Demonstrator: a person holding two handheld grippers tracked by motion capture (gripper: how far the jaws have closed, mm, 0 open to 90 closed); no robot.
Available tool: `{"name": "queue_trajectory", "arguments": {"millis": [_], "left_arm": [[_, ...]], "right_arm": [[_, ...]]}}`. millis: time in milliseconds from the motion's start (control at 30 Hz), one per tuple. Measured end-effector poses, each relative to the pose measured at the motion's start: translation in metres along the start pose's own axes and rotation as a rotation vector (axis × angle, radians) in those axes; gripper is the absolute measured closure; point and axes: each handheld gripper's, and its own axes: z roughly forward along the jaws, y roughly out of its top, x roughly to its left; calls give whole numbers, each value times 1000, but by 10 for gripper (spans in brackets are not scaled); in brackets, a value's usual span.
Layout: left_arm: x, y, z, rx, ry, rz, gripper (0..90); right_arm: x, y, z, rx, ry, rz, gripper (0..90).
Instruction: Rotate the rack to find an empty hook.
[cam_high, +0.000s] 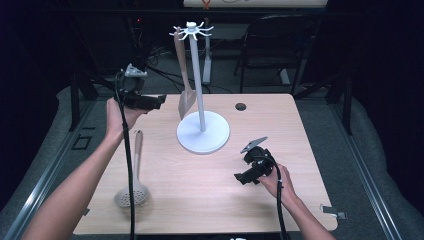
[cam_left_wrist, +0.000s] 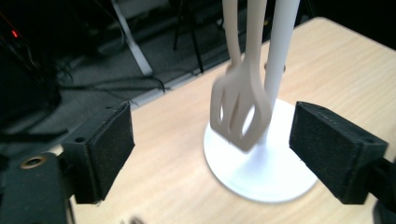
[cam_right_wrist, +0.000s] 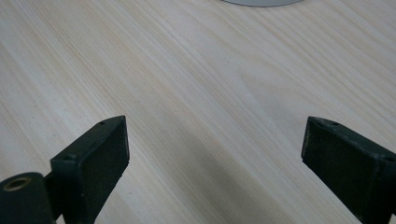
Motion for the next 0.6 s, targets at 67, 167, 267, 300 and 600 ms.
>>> {"name": "queue_trajectory", "arguments": {"millis": [67,167,267,300,600], "left_arm": [[-2,-13,5,29,8,4,110],[-3,-32,10,62,4,2,98],[-4,-52,13,88,3,-12,82],[-4,-60,15,95,2,-23,79],[3,-127,30,216,-25,-113,56]], "right_arm": [[0,0,0,-2,3,-2,74],[0,-2,1,-11,-3,-3,76],[0,-1,2,6,7,4,75],[0,-2,2,1,7,-5,77],[1,-3,2,12,29,-9,84]]}}
